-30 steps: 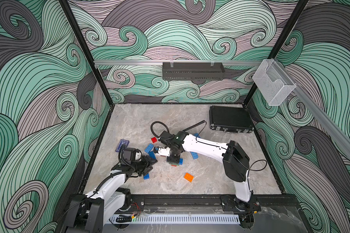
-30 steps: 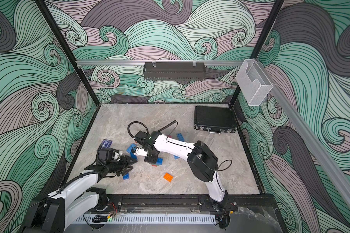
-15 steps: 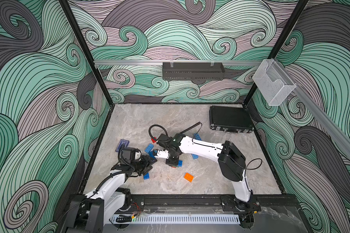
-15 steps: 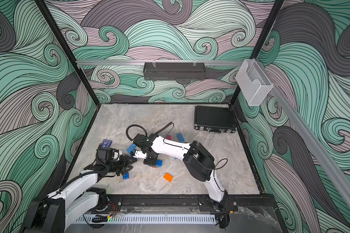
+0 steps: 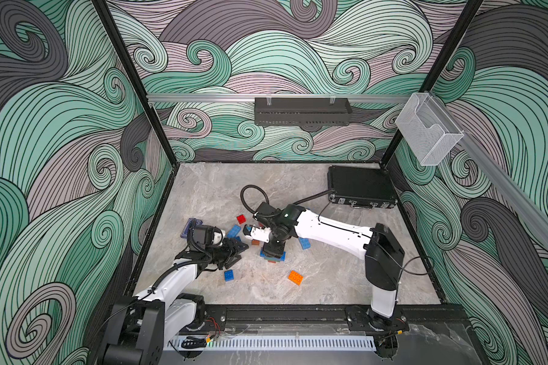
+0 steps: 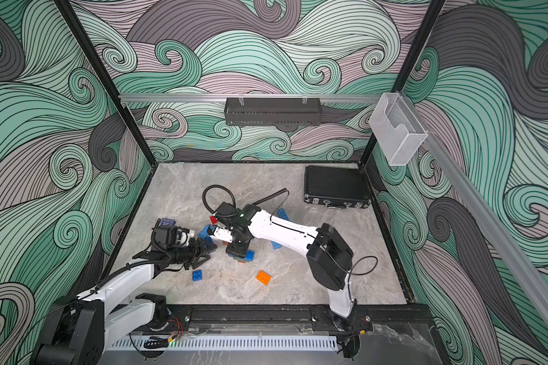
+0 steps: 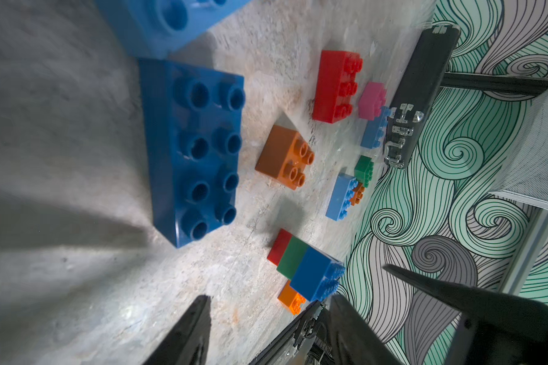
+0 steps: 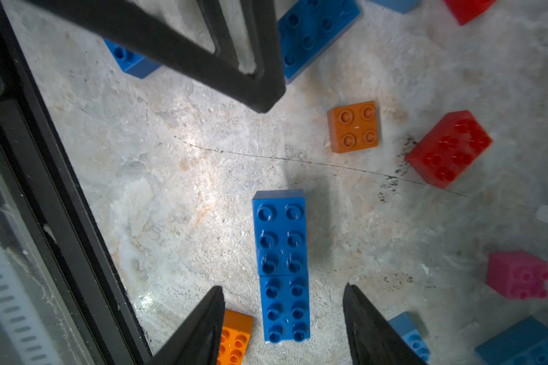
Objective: Assemble a heart with lego
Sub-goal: Assemble the lego brick with the lego brick, then pick up the lego brick from the center of the board.
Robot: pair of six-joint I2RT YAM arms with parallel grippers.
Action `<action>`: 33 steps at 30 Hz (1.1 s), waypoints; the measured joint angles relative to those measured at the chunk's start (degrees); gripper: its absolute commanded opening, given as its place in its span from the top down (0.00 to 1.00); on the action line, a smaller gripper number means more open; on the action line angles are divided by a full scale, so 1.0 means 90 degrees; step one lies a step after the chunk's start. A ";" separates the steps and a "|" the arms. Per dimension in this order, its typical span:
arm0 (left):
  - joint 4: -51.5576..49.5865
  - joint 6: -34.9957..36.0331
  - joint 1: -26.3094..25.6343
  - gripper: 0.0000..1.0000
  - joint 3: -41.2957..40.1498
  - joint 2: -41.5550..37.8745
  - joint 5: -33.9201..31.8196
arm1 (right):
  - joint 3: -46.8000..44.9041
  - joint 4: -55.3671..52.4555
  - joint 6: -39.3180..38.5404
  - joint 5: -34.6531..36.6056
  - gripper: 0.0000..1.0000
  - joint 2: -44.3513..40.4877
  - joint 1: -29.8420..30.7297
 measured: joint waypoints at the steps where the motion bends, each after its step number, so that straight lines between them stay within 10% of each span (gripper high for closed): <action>1: 0.0024 0.0007 -0.0015 0.39 0.0000 0.0068 0.0041 | -0.0066 0.0051 0.0095 0.0000 0.38 -0.0138 -0.0051; 33: 0.0491 0.0294 -0.1401 0.38 0.0852 0.1348 -0.0170 | -0.2081 0.1103 0.2905 0.0692 0.43 -0.0464 -0.1887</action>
